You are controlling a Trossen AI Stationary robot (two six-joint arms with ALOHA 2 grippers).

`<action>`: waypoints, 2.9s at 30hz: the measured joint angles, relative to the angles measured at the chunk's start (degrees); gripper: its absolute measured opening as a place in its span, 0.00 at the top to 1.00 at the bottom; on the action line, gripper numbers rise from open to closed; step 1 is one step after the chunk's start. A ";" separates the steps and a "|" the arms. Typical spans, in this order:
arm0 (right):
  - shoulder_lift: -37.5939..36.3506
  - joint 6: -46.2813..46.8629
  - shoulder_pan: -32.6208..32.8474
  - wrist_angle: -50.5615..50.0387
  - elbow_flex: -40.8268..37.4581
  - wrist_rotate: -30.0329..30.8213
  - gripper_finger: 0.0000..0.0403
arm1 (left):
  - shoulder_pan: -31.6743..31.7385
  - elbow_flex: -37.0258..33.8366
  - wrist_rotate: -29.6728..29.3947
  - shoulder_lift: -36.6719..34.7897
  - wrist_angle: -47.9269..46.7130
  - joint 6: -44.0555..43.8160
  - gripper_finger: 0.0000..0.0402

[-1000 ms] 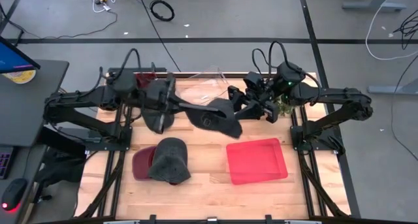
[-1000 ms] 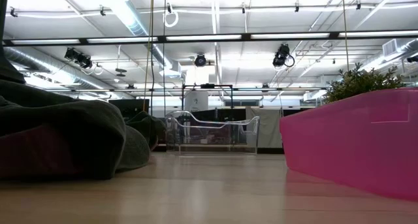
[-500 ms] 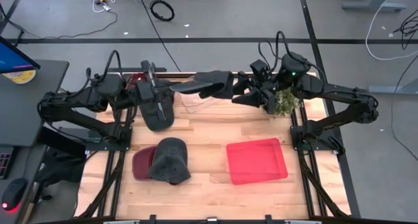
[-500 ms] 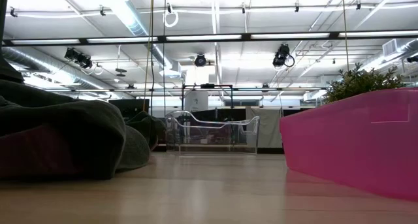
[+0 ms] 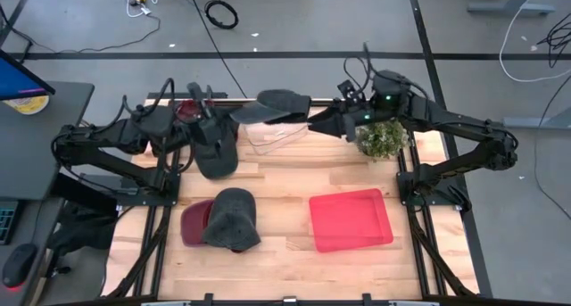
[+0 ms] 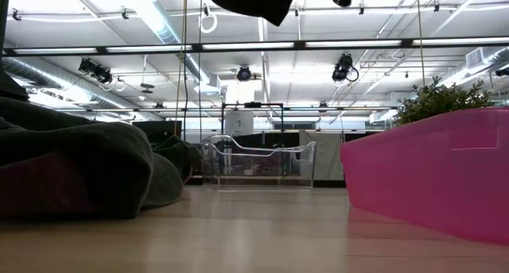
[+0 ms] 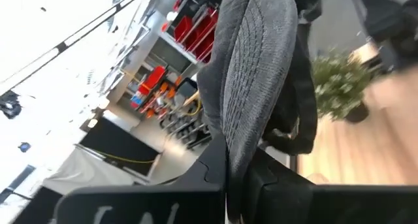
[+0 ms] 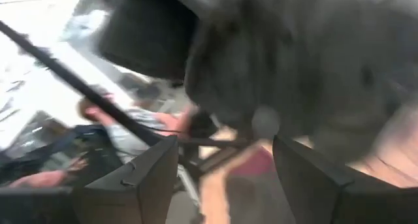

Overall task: Pick & Place hat
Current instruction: Put the right black cap into the transparent bin

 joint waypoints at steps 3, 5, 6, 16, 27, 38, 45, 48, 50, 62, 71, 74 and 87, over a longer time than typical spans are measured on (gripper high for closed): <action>0.00 0.60 0.02 -7.39 0.00 5.51 0.38 | 0.69 0.00 0.07 -0.08 -1.01 1.71 0.97; 0.00 2.12 0.04 -12.82 0.00 10.30 0.38 | 1.36 0.00 0.53 -0.13 -2.77 2.00 0.97; 0.00 3.25 0.04 -15.35 0.00 12.80 0.38 | 1.86 0.00 1.12 -0.13 -4.01 2.06 0.97; 0.00 6.99 -0.05 -20.53 0.00 20.13 0.38 | 10.12 -0.02 11.36 0.36 -12.98 8.51 0.97; 0.07 1.05 -1.07 -16.93 0.00 23.46 0.38 | 18.15 -0.05 14.47 8.74 -11.01 20.26 0.97; 0.07 -7.30 -1.27 -16.30 0.00 22.87 0.38 | 22.34 -0.02 6.22 22.01 -10.31 25.78 0.97; 0.07 -10.96 -1.27 -16.50 0.00 22.88 0.38 | 23.38 -0.02 6.28 28.33 -11.06 29.80 0.97; 0.07 -11.98 -1.27 -16.51 -0.01 22.91 0.38 | 22.74 -0.02 4.87 30.43 -9.70 34.19 0.97; 0.07 -12.14 -1.27 -16.50 -0.02 22.94 0.38 | 22.68 -0.02 5.33 31.64 -9.12 36.65 0.97; 0.70 -12.14 -1.40 -15.80 -0.07 23.04 0.38 | 23.07 0.00 11.61 35.63 -5.14 44.79 0.97; 3.33 -13.65 -2.61 -15.83 -0.08 23.06 0.38 | 23.43 0.00 16.58 35.63 -4.50 46.39 0.97; 4.16 -13.58 -3.06 -15.58 -0.07 23.05 0.38 | 24.39 0.02 18.50 35.74 -5.98 46.39 0.97; 4.68 -13.45 -3.28 -14.61 -0.07 23.05 0.38 | 28.95 0.05 25.31 38.36 -7.50 41.58 0.97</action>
